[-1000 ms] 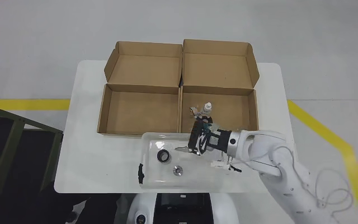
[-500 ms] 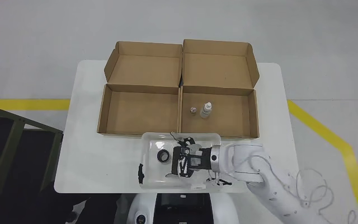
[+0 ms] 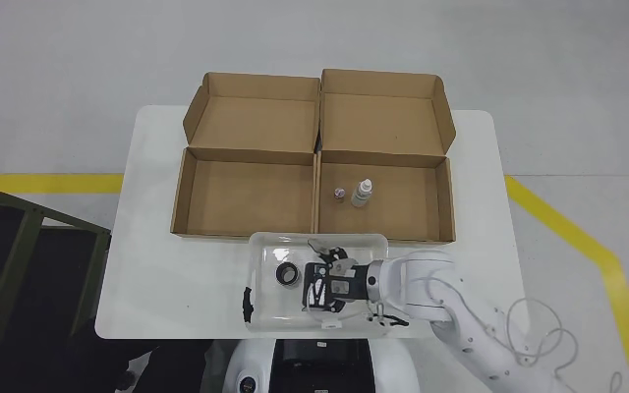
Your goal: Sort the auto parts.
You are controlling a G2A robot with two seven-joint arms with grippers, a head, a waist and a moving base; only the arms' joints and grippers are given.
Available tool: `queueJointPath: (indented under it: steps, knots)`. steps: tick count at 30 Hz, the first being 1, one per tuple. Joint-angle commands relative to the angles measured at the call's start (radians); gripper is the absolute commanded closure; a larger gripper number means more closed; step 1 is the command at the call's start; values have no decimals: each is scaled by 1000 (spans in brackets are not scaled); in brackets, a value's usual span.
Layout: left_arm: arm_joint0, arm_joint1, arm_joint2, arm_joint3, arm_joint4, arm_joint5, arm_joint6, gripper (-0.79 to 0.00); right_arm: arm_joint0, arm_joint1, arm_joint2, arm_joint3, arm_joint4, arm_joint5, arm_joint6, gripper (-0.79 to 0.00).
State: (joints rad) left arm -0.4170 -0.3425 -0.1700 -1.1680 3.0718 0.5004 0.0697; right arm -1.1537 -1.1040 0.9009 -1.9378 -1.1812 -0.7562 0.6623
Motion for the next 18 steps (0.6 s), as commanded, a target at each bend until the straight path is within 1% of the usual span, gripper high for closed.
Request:
queueJointPath:
  steps: [1,2,6,11,18]
  knots:
    - [0,0,0,0,0,0,0,-785,-7,3,6,2,2,-3,14,-785]
    - [0,0,0,0,0,0,0,-785,-12,6,11,3,5,-6,25,-763]
    - [0,0,0,0,0,0,0,-785,-27,14,26,0,19,-22,76,-736]
    - [0,0,0,0,0,0,0,-785,-32,20,32,14,45,-30,103,-665]
    - [0,0,0,0,0,0,0,-785,-5,19,4,47,60,-39,142,-616]
